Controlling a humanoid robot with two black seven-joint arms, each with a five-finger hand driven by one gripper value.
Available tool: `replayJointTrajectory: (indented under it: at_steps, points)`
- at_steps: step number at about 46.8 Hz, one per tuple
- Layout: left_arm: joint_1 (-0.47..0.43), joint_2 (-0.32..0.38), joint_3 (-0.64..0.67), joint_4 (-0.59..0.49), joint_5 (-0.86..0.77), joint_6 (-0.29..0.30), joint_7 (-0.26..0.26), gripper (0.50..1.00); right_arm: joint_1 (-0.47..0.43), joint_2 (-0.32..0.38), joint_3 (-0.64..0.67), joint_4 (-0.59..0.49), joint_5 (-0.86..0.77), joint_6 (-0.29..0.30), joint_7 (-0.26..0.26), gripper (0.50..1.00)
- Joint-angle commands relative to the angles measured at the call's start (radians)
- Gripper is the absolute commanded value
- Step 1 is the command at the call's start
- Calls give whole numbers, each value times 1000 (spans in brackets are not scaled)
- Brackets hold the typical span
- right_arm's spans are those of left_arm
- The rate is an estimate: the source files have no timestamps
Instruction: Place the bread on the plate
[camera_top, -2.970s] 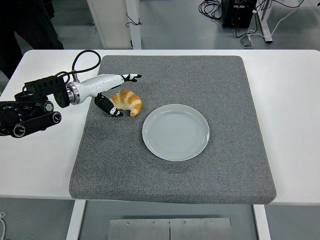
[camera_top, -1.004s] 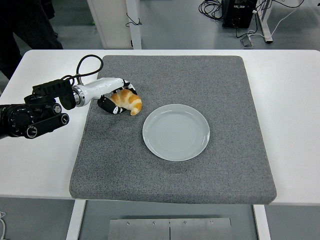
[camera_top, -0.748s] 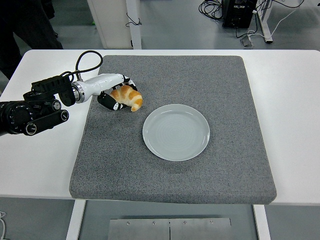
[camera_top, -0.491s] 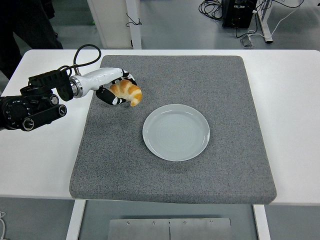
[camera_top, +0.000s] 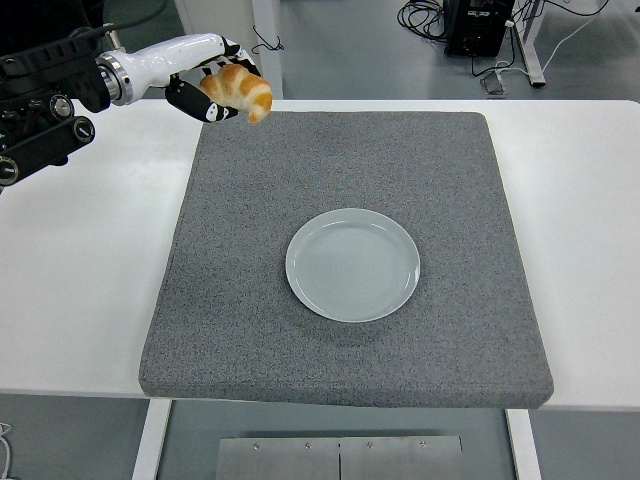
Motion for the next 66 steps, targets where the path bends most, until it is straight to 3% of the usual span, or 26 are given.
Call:
replayJointTrajectory:
  at_steps: [1,23,49,66]
  points:
    - [-23,-2,-5,0,0,-1,-3,500,0,0,0,0,0,0,0,1000]
    - [-69,-52,-3,0,14,0,-3,500,0,0,0,0,0,0,0,1000]
    - [-60,-265,-6,-23,14,5,-3,500,0,0,0,0,0,0,0,1000]
    - [-54,-310,-3,-87,22,11,-4,500,0,0,0,0,0,0,0,1000]
